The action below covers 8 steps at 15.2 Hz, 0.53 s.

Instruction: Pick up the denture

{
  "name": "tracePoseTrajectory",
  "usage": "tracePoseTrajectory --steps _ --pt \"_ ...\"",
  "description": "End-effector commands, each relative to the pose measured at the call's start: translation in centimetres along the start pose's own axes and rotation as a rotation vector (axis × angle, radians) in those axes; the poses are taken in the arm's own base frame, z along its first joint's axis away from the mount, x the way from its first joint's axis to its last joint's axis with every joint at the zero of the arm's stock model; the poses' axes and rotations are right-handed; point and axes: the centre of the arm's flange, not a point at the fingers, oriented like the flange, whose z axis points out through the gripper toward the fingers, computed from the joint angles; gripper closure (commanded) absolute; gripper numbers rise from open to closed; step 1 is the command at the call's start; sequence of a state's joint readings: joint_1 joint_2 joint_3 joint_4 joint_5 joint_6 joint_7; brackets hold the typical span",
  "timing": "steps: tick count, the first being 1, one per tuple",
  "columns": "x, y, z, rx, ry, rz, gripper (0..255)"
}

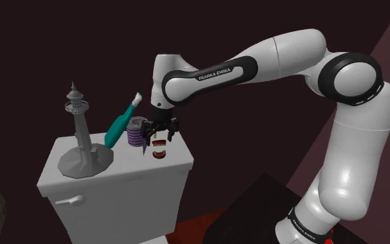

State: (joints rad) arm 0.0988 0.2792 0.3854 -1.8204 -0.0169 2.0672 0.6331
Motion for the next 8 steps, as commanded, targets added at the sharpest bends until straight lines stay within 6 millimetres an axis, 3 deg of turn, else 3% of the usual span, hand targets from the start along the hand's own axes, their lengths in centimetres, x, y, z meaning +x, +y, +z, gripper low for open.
tracePoseTrajectory --steps 1,8 --pt "0.13 0.36 1.09 -0.009 -0.012 0.006 255" --pt "0.17 0.71 1.13 -0.008 -0.013 0.007 255"
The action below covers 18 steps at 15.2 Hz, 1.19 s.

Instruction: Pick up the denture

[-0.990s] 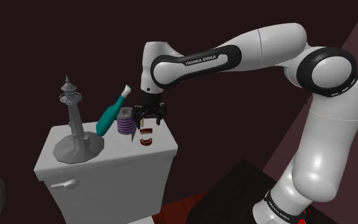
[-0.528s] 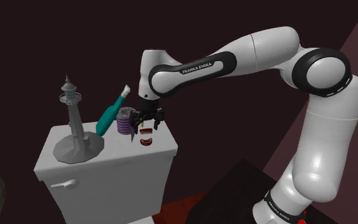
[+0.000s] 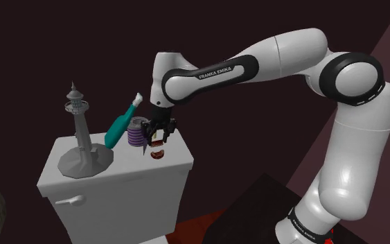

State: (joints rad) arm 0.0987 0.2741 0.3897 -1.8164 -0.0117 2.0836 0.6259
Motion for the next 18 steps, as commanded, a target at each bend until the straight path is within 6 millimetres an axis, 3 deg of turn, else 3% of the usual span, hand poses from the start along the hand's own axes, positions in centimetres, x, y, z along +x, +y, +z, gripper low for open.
tracePoseTrajectory --steps 1,18 --pt "0.6 1.4 1.8 -0.025 -0.032 0.016 255" --pt "-0.3 0.3 -6.4 -0.026 -0.031 0.015 255"
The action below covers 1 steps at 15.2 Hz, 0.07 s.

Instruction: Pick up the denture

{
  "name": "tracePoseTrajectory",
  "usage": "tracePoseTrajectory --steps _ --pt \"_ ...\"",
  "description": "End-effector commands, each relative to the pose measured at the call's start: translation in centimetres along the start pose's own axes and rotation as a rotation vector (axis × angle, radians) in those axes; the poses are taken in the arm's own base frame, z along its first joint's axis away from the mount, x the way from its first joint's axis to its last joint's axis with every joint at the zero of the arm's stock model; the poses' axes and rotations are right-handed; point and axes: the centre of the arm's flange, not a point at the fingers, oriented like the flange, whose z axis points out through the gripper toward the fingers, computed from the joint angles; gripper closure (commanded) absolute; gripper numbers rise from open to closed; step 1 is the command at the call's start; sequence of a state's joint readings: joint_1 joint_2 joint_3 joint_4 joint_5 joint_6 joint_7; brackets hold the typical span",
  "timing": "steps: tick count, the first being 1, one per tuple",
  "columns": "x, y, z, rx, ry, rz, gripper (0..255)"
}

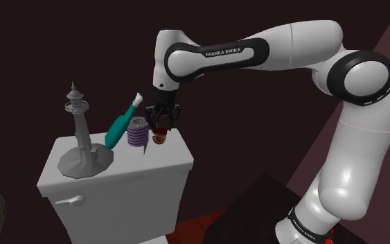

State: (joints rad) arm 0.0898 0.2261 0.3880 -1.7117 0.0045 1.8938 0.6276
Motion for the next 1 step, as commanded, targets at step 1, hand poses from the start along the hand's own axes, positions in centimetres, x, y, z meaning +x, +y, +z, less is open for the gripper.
tracePoseTrajectory --steps 1 --pt "-0.05 -0.08 -0.29 0.000 0.000 0.000 255"
